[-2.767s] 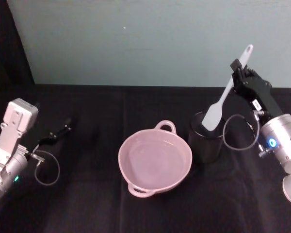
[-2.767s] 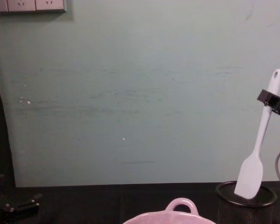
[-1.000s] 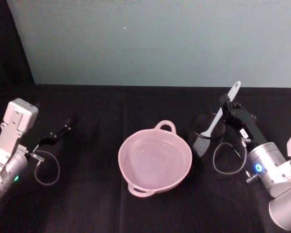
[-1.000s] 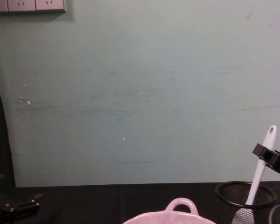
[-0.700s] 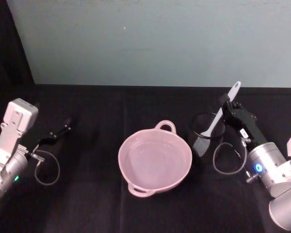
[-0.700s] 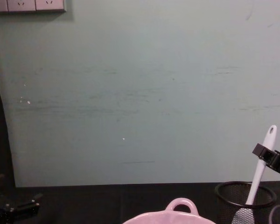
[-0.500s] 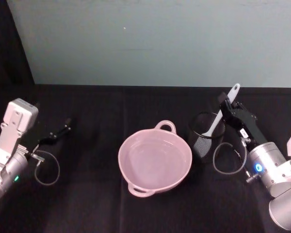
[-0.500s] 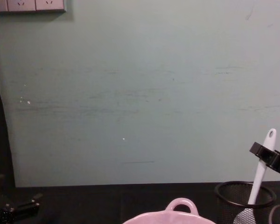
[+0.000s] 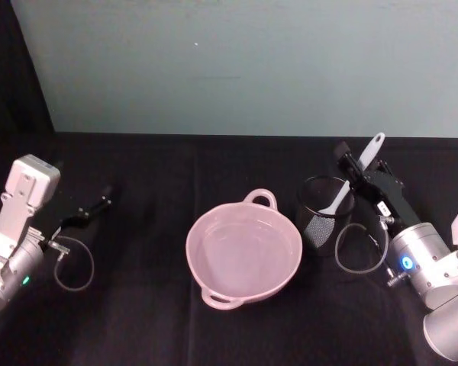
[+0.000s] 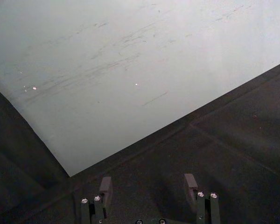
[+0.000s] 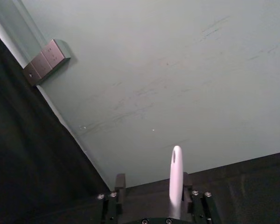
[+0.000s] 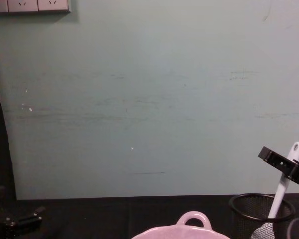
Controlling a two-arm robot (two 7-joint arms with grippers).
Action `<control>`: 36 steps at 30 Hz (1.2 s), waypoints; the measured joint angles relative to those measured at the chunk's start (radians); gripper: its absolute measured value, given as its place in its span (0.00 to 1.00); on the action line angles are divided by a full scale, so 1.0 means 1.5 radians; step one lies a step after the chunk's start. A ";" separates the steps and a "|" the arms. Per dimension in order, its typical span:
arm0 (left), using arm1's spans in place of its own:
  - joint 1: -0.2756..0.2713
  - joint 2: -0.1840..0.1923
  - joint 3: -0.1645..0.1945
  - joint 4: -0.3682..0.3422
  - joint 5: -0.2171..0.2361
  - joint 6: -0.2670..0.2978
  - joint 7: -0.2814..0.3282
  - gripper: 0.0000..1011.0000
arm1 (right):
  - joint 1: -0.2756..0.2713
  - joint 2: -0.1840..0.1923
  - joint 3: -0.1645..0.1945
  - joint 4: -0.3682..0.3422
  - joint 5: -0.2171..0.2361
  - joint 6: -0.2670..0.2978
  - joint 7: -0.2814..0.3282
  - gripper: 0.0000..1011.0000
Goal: Use the one hand to pick up the spoon and stir the clear water in the bowl.
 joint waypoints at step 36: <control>0.000 0.000 0.000 0.000 0.000 0.000 0.000 0.99 | -0.046 0.033 -0.016 -0.055 -0.245 -0.005 -0.159 0.99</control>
